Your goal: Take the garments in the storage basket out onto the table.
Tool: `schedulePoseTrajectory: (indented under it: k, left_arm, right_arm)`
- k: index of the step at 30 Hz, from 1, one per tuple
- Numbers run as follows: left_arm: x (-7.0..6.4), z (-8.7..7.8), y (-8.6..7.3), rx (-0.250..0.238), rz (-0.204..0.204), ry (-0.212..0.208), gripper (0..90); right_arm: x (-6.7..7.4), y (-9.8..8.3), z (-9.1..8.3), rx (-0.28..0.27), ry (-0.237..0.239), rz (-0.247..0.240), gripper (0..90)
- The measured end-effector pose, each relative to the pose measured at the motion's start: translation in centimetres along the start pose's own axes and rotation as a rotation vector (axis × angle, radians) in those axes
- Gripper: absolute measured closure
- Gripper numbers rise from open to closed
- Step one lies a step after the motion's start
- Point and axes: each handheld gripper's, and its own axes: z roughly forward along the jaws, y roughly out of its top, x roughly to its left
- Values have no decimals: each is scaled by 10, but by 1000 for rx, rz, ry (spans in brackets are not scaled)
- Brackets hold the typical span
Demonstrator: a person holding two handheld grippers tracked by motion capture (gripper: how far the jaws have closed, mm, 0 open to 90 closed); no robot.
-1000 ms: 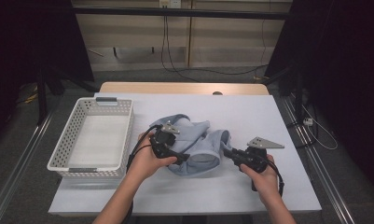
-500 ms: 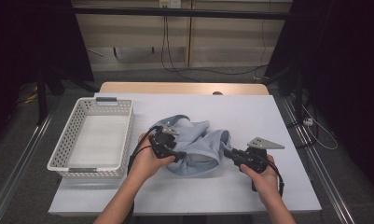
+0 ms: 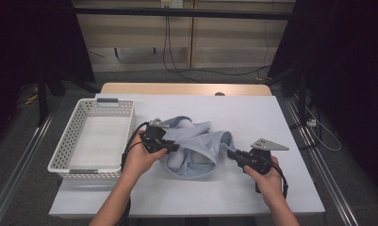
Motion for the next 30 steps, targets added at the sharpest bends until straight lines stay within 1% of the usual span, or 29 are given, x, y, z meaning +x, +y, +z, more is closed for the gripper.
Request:
schedulePoseTrajectory:
  k: [1,2,3,4,5,6,8,9,11,12,13,14,15,16,17,18,19,20,21,22,23,24,25,26,28,29,30]
  left_arm:
    - [0,0,0,0,0,0,757]
    - [6,-6,0,-22,-19,2,755]
    - [6,-6,0,-22,-19,2,756]
    - [12,-11,-1,-33,-37,12,759]
    - [12,-11,-1,-33,-37,12,764]
    - [18,-15,-3,-42,-45,40,785]
    - [22,-18,-4,-45,-56,46,787]
    - [22,-18,-4,-45,-56,46,795]
    - [23,-18,-5,-40,-63,30,799]
    - [21,-15,-4,-41,-67,17,778]
    - [21,-15,-4,-41,-67,17,744]
    - [18,-13,-3,-33,-63,11,744]
    - [15,-12,-2,-26,-57,-1,674]
    - [12,-10,-1,-29,-55,-11,643]
    - [9,-9,0,-31,-53,-26,643]
    - [6,-7,1,-34,-51,-38,598]
    - [3,-5,2,-29,-43,-50,569]
    - [-5,-2,4,-23,-17,-66,543]
    - [-5,-2,4,-23,-17,-66,513]
    - [-14,3,6,-15,13,-82,501]
    - [-14,3,6,-15,13,-82,499]
    - [-18,6,7,-11,28,-90,484]
    - [-23,10,7,0,44,-96,471]
    - [-31,18,8,16,76,-105,461]
    - [-34,26,7,32,94,-96,423]
    - [-34,26,7,32,94,-96,397]
    - [-34,33,4,57,113,-93,392]
  right_arm:
    - [0,0,0,0,0,0,802]
    - [-1,0,-1,-2,-2,2,802]
    - [-1,0,-1,-2,-2,2,802]
    - [-1,1,-2,-5,-4,2,802]
    - [-1,1,-2,-5,-4,2,802]
    - [-2,0,-2,-3,-6,0,802]
    - [-3,0,-2,-1,-7,3,802]
    - [-3,0,-2,-1,-8,3,802]
    - [-3,-1,-2,1,-8,2,802]
    - [-3,-1,-1,1,-5,5,802]
    - [-3,-1,-1,1,-5,5,802]
    - [-3,-1,-1,1,-4,3,802]
    - [-2,0,-1,1,-1,1,802]
    - [-2,0,-1,0,0,1,802]
    - [-2,0,-1,0,0,1,802]
    - [-1,0,-1,0,1,0,802]
    - [-2,0,-1,-1,2,1,802]
    - [-2,0,-1,-1,3,3,802]
    - [-2,0,-1,0,4,5,802]
    - [-2,-1,-1,0,4,6,802]
    - [-2,-1,-1,0,4,6,802]
    - [-2,-1,-1,2,5,6,801]
    - [-1,-1,-1,3,5,2,802]
    - [-1,-1,0,4,7,3,801]
    - [0,-1,0,6,9,2,802]
    - [0,-1,0,6,9,2,802]
    - [0,-2,0,5,11,1,802]
